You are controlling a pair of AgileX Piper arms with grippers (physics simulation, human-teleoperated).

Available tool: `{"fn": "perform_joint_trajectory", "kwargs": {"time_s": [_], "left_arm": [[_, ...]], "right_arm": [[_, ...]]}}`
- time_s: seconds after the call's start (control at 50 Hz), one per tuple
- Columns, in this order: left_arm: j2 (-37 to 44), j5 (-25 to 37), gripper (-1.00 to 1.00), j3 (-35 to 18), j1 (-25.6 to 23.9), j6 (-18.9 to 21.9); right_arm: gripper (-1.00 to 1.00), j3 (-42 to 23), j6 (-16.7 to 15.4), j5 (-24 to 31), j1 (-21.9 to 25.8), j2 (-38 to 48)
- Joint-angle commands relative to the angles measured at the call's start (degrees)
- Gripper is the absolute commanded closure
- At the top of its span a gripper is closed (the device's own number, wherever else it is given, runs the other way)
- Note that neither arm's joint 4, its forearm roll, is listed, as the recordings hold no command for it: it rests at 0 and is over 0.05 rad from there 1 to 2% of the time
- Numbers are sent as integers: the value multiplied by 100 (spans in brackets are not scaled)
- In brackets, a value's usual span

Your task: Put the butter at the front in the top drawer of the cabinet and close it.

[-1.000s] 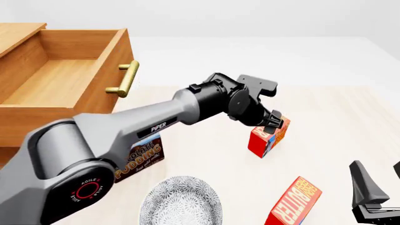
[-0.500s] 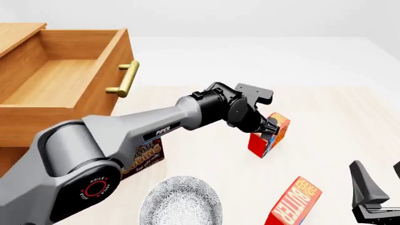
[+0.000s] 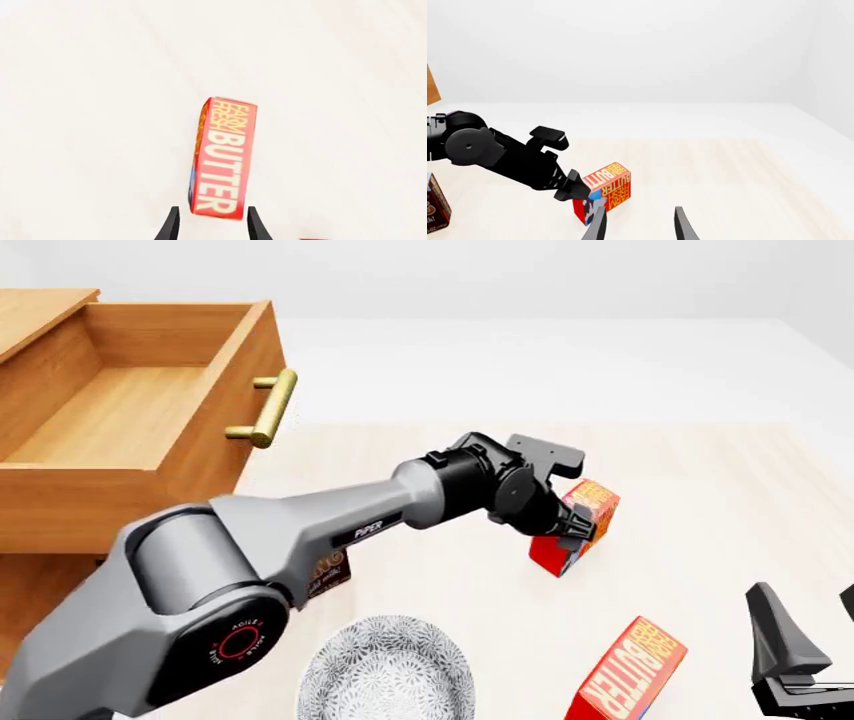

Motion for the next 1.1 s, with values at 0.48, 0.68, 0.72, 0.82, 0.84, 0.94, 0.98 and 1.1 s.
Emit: {"fn": "perform_joint_trajectory", "kwargs": {"time_s": [0.48, 0.68, 0.72, 0.82, 0.84, 0.94, 0.98, 1.1], "left_arm": [[398, 94, -100, -315, -159, -73], [522, -8, -100, -296, -237, -151], [562, 5, -100, -337, -215, -144], [640, -11, -100, -379, -211, -171], [660, -8, -100, -396, -208, -172], [761, -14, -100, -467, -213, -205], [802, 5, -100, -505, -204, -203], [857, -22, -100, -528, -226, -231]], "right_arm": [[-100, 9, 2, 51, 3, -65], [-100, 9, 4, 52, 0, -65], [-100, 9, 4, 51, 0, -63], [-100, 9, 4, 52, 0, -66], [-100, 9, 2, 51, 1, -64], [-100, 9, 3, 51, 1, -64], [-100, 9, 2, 51, 0, -64], [-100, 9, 3, 51, -1, -64]]}}
